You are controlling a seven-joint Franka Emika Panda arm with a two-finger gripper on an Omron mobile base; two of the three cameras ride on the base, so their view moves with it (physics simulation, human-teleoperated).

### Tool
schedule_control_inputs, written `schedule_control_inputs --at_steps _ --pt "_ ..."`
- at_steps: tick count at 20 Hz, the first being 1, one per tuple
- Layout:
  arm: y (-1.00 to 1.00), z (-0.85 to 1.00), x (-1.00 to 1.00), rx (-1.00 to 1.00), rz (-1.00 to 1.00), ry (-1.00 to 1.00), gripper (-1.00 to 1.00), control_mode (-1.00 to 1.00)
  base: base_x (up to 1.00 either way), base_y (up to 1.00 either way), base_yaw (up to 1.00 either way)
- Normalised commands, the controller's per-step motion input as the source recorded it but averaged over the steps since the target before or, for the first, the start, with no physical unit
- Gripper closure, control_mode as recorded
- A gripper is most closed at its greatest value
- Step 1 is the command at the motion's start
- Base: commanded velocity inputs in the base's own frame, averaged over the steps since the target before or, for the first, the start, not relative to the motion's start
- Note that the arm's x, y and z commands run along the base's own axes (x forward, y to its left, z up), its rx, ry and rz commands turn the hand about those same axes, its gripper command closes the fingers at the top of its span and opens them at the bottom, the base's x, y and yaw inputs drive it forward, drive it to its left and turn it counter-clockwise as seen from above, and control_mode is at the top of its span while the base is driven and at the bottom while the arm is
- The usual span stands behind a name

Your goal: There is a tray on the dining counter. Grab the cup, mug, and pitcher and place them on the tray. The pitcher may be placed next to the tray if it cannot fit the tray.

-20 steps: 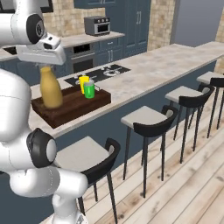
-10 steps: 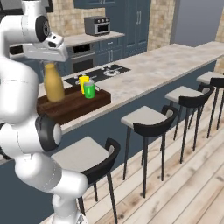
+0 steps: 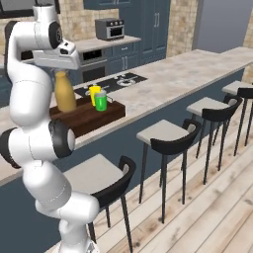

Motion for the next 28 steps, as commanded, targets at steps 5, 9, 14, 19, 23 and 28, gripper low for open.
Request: schedule_control_inputs --at_steps 5,9,14,19,23,28 --pt "0.11 -0.22 0.44 0.0 0.0 0.0 1.0 -1.0 0.0 0.0 0.0" --pt "0.15 -0.32 0.38 0.0 0.0 0.0 1.0 -1.0 0.0 0.0 0.0" --pt "0.15 -0.4 0.19 0.0 0.03 0.0 1.0 -1.0 0.0 0.0 0.0" --pt "0.13 -0.37 0.18 0.0 0.02 0.0 1.0 -1.0 0.0 0.0 0.0" --pt "0.05 -0.35 0.08 0.0 0.01 0.0 1.0 -1.0 0.0 0.0 0.0" --pt "0.03 -0.21 0.01 0.0 0.01 0.01 1.0 -1.0 0.0 0.0 0.0"
